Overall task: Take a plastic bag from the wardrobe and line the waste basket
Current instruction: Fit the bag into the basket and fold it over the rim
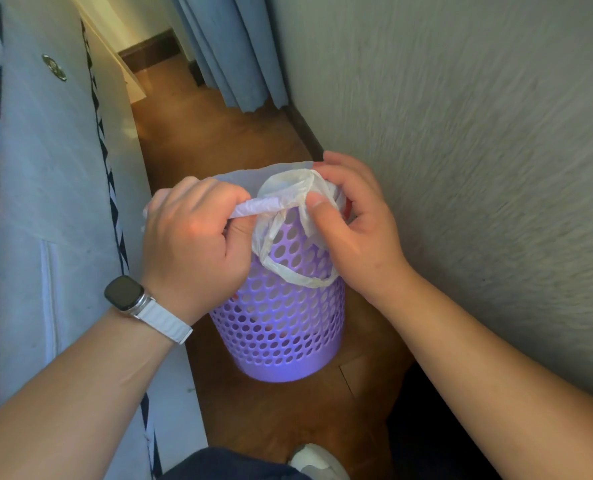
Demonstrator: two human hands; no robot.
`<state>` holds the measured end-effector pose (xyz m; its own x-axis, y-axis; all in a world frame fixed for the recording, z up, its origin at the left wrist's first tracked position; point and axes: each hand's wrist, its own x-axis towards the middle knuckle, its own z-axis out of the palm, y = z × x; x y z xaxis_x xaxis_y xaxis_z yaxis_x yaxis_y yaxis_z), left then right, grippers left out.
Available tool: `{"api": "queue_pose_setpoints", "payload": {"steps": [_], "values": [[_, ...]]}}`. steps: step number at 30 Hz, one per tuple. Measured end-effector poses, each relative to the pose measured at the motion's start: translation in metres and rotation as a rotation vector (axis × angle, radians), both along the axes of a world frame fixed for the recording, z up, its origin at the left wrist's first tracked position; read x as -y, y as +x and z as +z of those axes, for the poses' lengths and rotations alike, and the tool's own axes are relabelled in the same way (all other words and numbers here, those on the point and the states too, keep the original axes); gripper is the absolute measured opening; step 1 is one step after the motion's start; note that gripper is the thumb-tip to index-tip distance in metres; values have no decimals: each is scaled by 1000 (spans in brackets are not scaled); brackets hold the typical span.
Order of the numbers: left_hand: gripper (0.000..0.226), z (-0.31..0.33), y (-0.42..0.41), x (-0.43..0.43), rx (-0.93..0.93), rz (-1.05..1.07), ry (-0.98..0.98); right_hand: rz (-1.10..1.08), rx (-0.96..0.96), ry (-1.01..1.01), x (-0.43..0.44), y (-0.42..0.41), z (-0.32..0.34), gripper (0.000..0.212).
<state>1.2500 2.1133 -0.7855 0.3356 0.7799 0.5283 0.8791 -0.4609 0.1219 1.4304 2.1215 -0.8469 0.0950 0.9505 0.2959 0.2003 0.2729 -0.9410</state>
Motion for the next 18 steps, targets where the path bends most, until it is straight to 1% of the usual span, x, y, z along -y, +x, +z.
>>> {"api": "queue_pose_setpoints", "payload": {"steps": [4,6,9,13,16,18], "values": [[22,-1,0,-1,76,13,-37,13,32,19,1,3,0,30],[22,-2,1,0,100,2,-45,-21,41,44,1,3,0,25],[25,-1,4,1,102,-27,-44,-100,68,102,0,0,1,23],[30,2,5,4,12,-69,-71,-146,172,160,3,-5,3,26],[36,2,10,7,47,-96,-99,-169,243,210,4,-10,2,29],[35,2,13,8,91,-81,-99,-179,266,210,5,-15,2,28]]}}
